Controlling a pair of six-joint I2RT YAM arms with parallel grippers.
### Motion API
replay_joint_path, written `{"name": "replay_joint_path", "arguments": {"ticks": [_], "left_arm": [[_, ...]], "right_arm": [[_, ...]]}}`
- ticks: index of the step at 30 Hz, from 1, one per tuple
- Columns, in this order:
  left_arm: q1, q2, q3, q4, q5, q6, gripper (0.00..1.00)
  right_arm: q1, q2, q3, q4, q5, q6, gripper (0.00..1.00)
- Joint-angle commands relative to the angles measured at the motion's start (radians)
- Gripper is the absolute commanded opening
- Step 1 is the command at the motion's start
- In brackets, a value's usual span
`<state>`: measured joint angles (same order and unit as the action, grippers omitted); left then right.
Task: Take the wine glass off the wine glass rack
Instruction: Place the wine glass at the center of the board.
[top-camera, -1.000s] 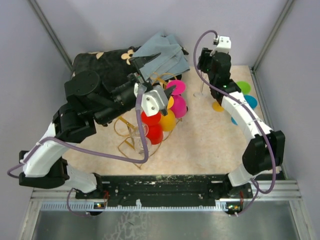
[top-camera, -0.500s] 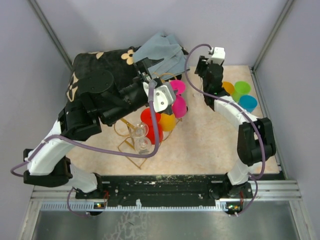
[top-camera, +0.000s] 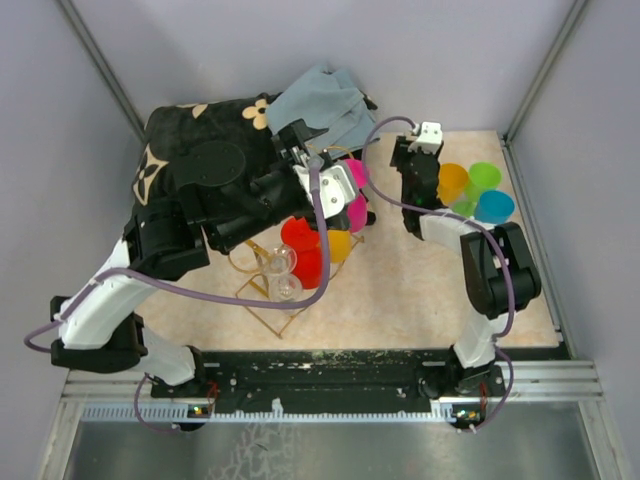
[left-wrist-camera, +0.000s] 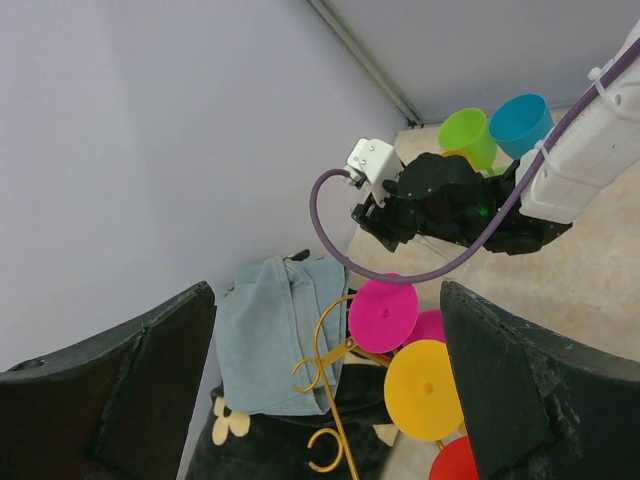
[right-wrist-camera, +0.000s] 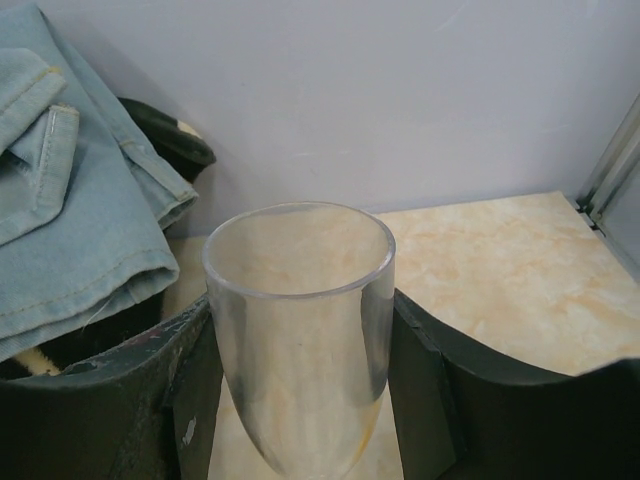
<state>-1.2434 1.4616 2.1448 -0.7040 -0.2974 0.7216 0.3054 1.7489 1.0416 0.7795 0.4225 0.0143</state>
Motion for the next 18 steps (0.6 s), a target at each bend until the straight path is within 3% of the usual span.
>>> {"name": "replay_joint_path", "arguments": {"ticks": [1, 18], "left_arm": [[0.003, 0.009, 0.012, -0.020, -0.018, -0.043, 0.98], [0.003, 0.020, -0.007, -0.038, -0.013, -0.083, 0.97]], "right_arm": [[0.007, 0.018, -0.035, 0.253, 0.021, -0.053, 0.06], [0.020, 0.102, -0.164, 0.484, 0.045, -0.093, 0.07]]}}
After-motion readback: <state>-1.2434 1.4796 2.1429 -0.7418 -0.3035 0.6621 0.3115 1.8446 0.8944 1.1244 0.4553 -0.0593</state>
